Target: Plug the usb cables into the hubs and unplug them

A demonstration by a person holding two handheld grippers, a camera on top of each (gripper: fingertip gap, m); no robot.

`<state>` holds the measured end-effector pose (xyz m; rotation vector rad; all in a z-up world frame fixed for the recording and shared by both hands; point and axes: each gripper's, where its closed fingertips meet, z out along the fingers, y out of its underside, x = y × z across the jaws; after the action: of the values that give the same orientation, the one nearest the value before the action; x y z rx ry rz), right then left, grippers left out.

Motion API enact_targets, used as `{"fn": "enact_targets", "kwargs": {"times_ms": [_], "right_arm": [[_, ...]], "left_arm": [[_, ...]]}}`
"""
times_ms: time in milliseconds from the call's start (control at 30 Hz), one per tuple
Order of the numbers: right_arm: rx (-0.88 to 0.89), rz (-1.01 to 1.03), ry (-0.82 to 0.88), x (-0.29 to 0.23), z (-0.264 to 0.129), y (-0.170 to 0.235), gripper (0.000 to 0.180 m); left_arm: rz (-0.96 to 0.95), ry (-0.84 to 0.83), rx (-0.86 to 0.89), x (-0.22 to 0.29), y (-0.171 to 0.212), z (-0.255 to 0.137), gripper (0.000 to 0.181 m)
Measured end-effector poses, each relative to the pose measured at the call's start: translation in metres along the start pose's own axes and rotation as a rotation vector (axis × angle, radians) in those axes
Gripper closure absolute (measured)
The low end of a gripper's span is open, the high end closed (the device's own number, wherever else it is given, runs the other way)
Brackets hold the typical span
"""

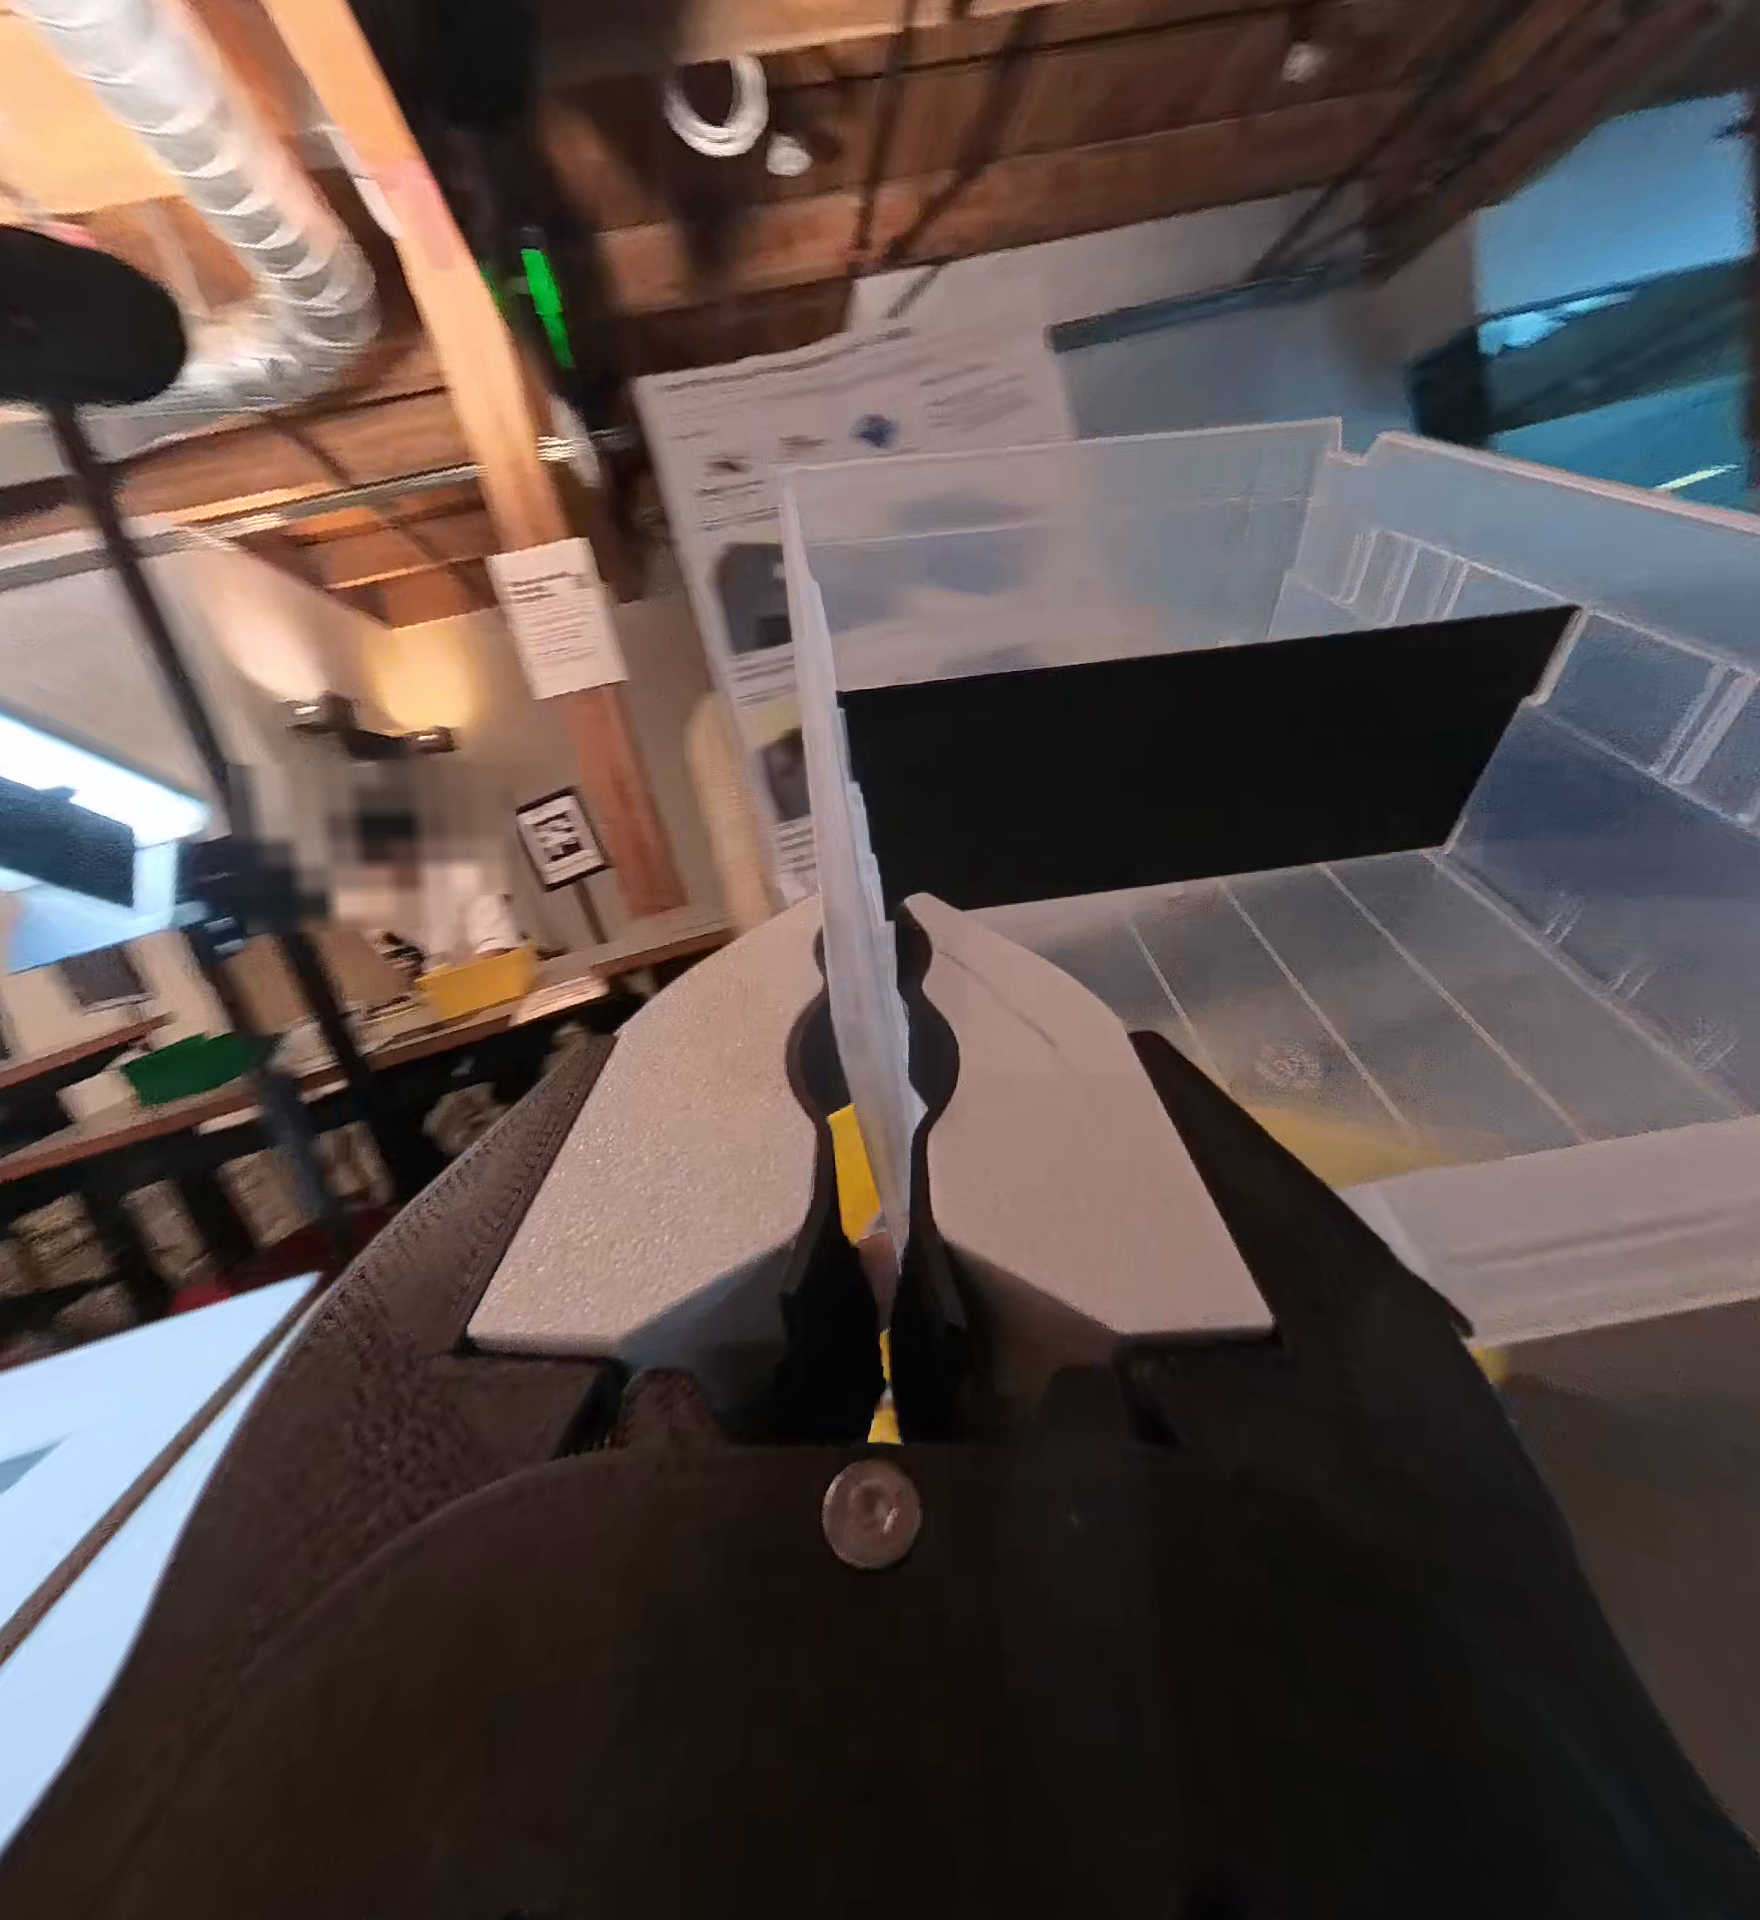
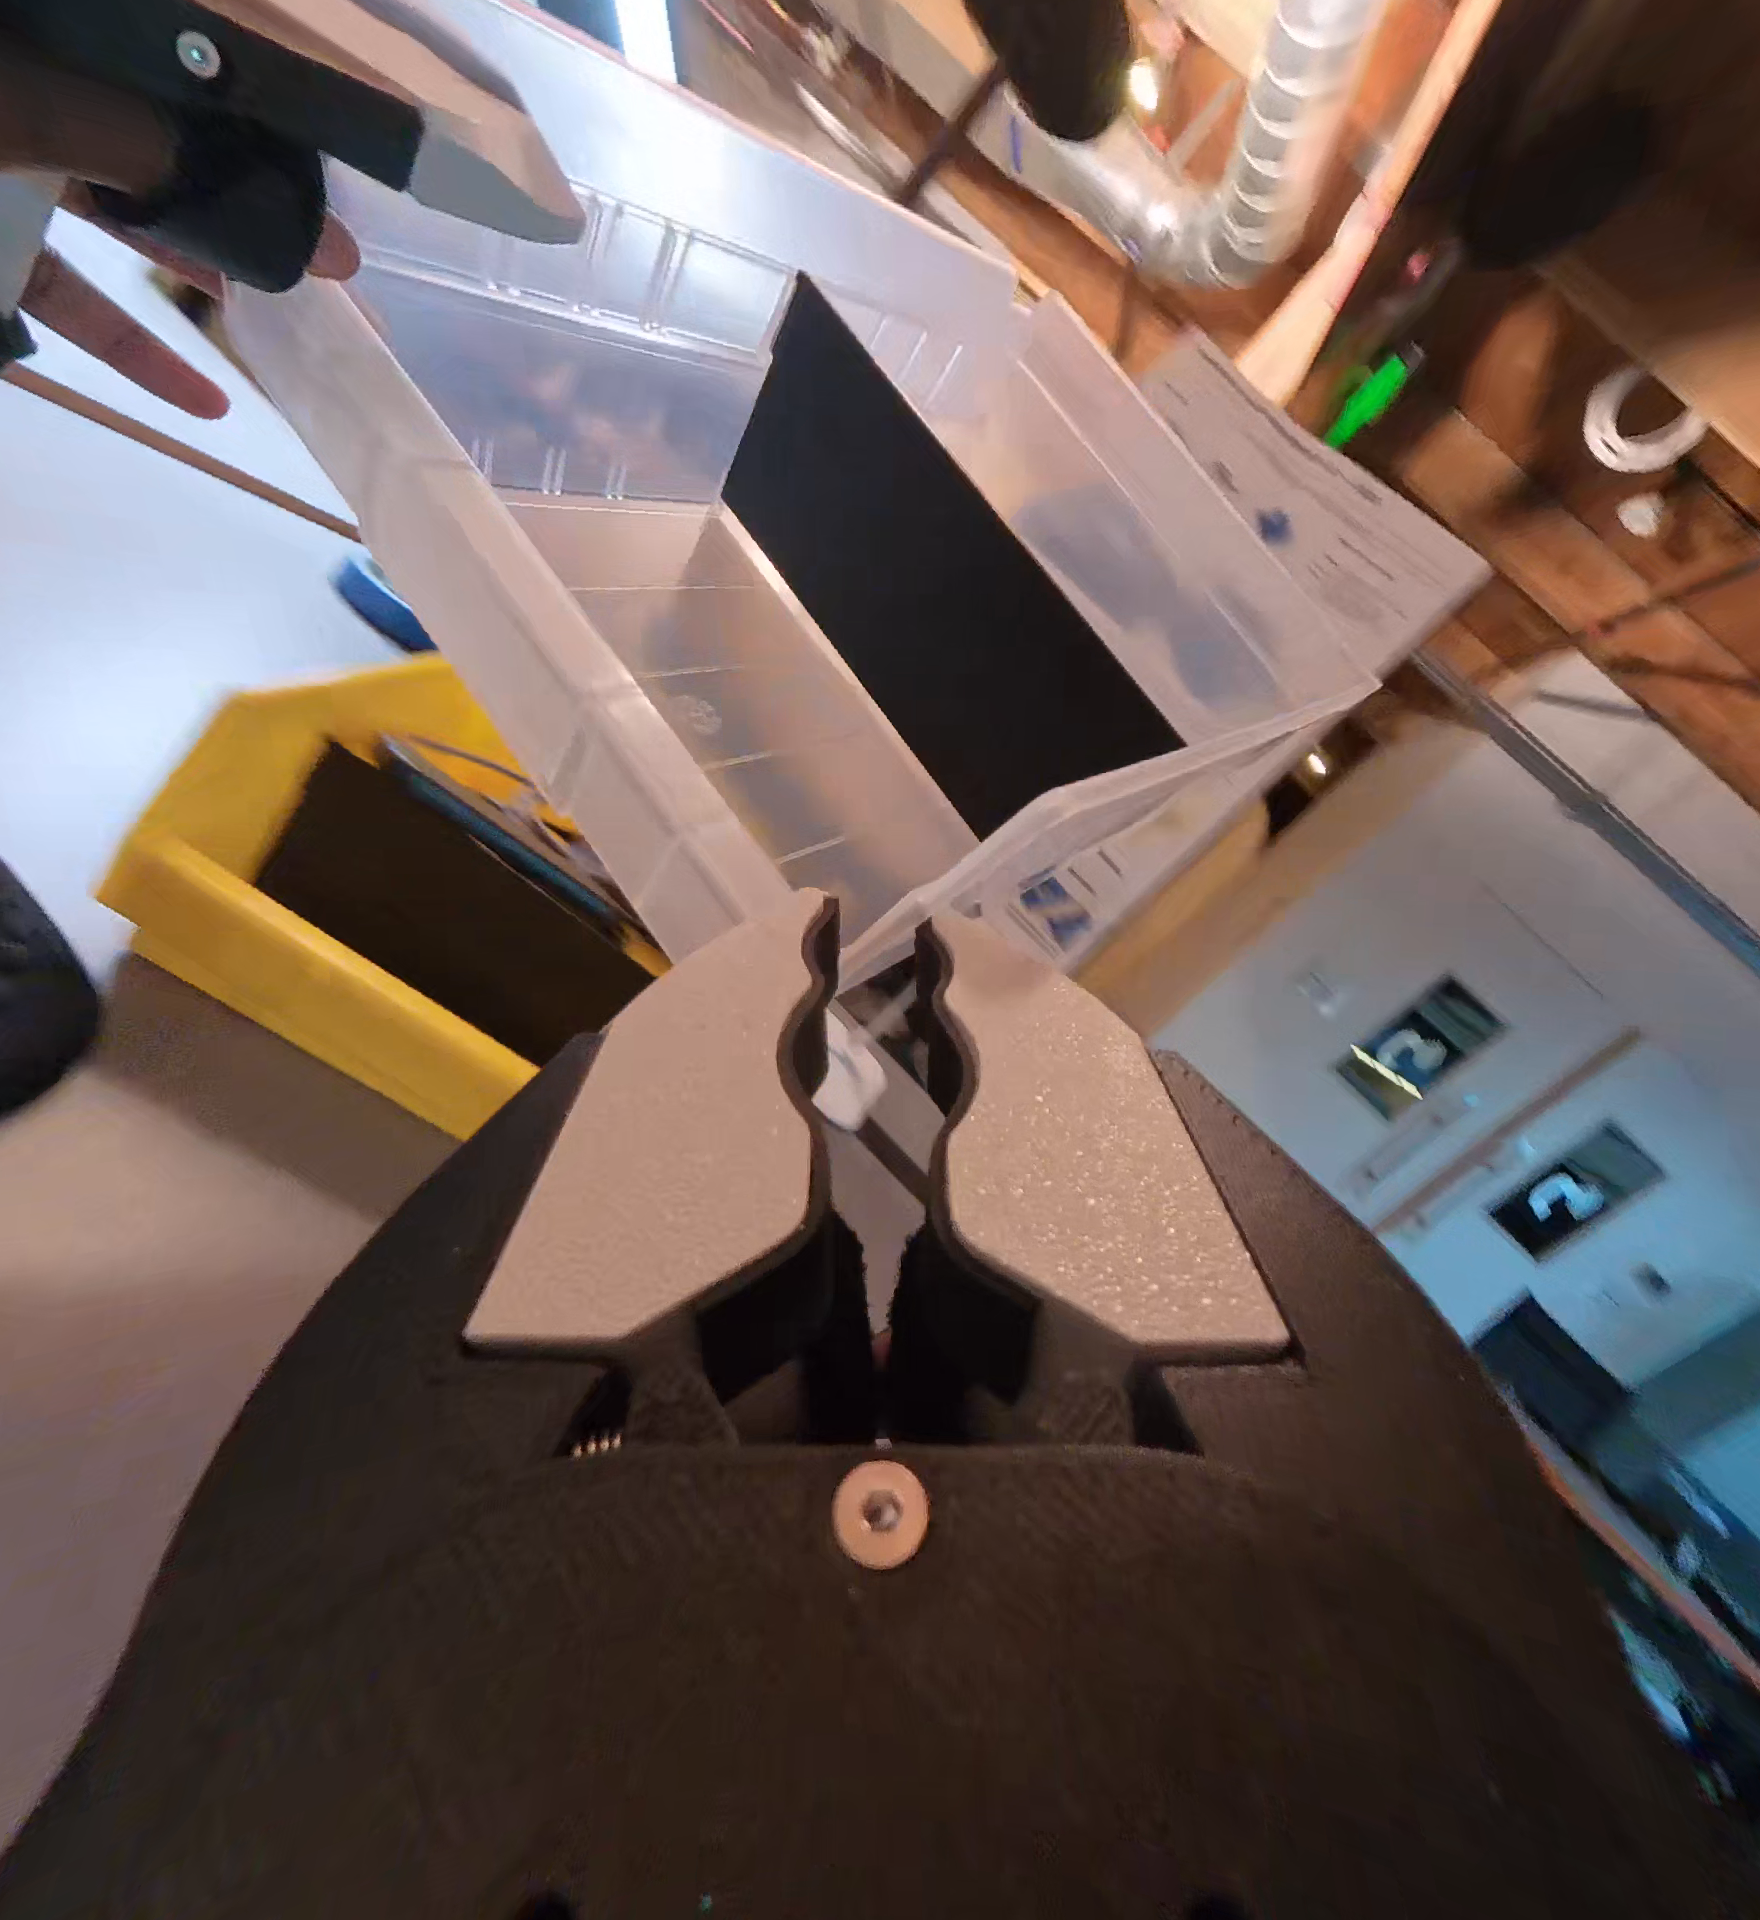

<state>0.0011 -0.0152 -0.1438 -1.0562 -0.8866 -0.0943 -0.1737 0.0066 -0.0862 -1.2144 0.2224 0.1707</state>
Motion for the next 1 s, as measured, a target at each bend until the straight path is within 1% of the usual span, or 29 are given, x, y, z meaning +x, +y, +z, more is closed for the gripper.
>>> {"fn": "enact_targets", "kwargs": {"times_ms": [100, 200, 333, 433, 533, 667, 733, 800, 900, 1000], "right_arm": [[-0.083, 0.053, 0.107, 0.044, -0.026, 0.041, 0.166], [-0.171, 0.082, 0.186, 0.079, -0.048, 0.090, 0.166], [-0.286, 0.118, 0.238, 0.105, -0.073, 0.140, 0.167], [-0.383, 0.138, 0.240, 0.111, -0.084, 0.177, 0.167], [-0.482, 0.194, 0.238, 0.111, -0.095, 0.209, 0.167], [-0.597, 0.249, 0.203, 0.104, -0.103, 0.240, 0.167], [-0.622, 0.288, 0.177, 0.099, -0.104, 0.249, 0.166], [-0.632, 0.318, 0.164, 0.096, -0.105, 0.253, 0.166], [-0.652, 0.315, 0.179, 0.098, -0.107, 0.255, 0.166], [-0.661, 0.329, 0.178, 0.097, -0.107, 0.259, 0.166]], "left_arm": [[-0.049, 0.150, 0.016, 0.069, -0.007, 0.041, 0.174], [-0.057, 0.245, 0.011, 0.135, 0.000, 0.073, 0.174], [-0.163, 0.369, -0.081, 0.205, 0.033, 0.101, 0.174], [-0.209, 0.406, -0.161, 0.242, 0.064, 0.110, 0.174], [-0.231, 0.410, -0.233, 0.268, 0.092, 0.107, 0.174], [-0.230, 0.429, -0.291, 0.288, 0.116, 0.103, 0.172], [-0.231, 0.438, -0.296, 0.289, 0.121, 0.099, 0.172], [-0.189, 0.442, -0.287, 0.290, 0.123, 0.097, 0.170], [-0.219, 0.451, -0.275, 0.292, 0.122, 0.093, 0.169], [-0.176, 0.463, -0.294, 0.294, 0.127, 0.091, 0.166]]}}
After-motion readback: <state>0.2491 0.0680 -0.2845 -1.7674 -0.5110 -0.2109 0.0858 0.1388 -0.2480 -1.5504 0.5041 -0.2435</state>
